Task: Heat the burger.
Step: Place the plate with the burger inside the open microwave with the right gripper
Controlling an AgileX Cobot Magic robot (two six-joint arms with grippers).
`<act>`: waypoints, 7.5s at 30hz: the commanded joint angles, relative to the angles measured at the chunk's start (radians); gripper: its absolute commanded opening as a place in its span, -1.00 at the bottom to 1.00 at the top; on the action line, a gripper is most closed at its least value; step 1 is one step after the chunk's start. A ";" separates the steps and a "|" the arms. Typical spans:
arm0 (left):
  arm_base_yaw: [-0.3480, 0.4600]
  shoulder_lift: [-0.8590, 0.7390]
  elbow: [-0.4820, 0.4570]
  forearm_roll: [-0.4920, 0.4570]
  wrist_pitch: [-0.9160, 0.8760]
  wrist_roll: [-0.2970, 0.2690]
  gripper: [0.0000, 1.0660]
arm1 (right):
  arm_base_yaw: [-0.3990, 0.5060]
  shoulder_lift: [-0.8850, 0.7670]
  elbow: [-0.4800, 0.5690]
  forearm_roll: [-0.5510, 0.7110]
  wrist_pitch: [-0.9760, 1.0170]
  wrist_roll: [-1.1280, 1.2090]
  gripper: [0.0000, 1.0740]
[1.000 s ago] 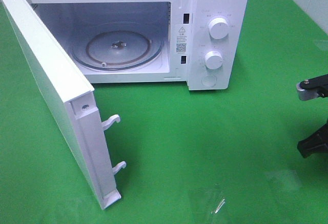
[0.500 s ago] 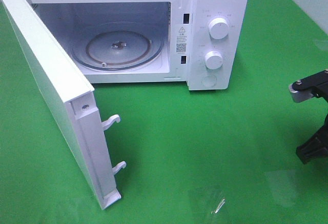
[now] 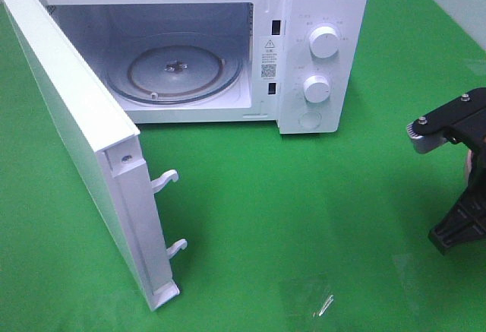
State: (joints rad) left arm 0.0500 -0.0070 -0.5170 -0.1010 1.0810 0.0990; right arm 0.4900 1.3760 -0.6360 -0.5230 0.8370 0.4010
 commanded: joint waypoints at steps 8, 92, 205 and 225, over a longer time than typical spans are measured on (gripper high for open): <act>-0.007 -0.014 -0.001 -0.004 -0.013 0.002 0.88 | 0.110 -0.079 0.071 -0.065 0.035 0.020 -1.00; -0.007 -0.014 -0.001 -0.004 -0.013 0.002 0.88 | 0.383 -0.131 0.126 0.056 -0.379 -1.140 -1.00; -0.007 -0.014 -0.001 -0.004 -0.013 0.002 0.88 | 0.177 0.570 -0.661 0.508 -0.607 -1.839 -0.89; -0.007 -0.014 -0.001 -0.004 -0.013 0.002 0.88 | 0.174 0.778 -0.933 0.315 -0.535 -1.553 -1.00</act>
State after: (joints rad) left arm 0.0500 -0.0070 -0.5170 -0.1010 1.0810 0.0990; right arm 0.6720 2.1650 -1.5510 -0.1880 0.3410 -1.1760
